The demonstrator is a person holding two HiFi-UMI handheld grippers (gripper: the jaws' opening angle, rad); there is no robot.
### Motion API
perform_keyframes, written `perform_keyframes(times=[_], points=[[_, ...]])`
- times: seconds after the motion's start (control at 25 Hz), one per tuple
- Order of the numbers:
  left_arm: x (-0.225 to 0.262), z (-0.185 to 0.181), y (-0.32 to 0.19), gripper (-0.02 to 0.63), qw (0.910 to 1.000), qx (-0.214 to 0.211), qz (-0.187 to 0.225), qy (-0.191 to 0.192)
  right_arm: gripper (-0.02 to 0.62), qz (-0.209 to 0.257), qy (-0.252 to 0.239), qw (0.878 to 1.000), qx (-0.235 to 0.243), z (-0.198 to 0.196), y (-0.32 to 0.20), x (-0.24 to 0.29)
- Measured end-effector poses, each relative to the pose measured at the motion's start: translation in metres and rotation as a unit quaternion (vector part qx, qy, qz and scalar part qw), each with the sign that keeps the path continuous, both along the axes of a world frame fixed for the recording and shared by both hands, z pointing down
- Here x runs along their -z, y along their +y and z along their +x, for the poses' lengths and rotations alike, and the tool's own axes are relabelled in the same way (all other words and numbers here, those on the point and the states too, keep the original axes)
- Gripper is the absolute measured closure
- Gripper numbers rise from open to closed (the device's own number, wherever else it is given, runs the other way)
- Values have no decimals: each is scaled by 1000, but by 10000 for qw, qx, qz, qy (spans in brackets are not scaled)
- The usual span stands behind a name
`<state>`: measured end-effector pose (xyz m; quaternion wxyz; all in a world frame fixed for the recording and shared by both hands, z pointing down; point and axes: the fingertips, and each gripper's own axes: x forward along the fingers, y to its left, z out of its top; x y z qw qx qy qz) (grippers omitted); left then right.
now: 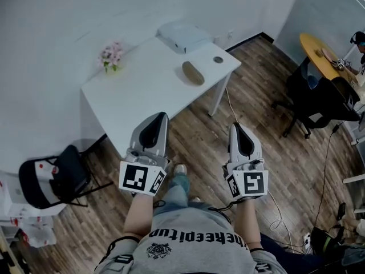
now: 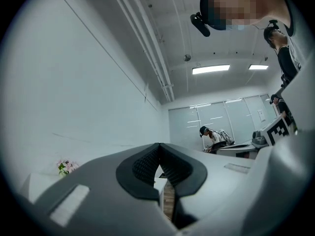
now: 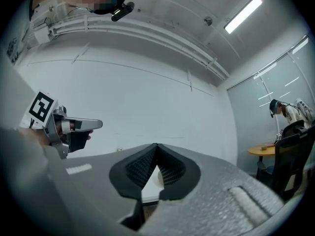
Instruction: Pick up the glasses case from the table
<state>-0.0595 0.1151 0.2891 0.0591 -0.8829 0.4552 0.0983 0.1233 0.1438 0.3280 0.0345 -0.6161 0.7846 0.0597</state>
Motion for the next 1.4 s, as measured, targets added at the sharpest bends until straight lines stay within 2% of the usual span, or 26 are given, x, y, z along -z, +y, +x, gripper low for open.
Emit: perform_keyframes(times=[0.72, 1.4], points=[[8, 25, -145, 592, 9995, -309, 36, -69, 592, 50, -58, 9994, -333, 23, -134, 9], [-1, -3, -239, 592, 9989, -462, -92, -88, 592, -117, -154, 9992, -337, -11, -230, 0]])
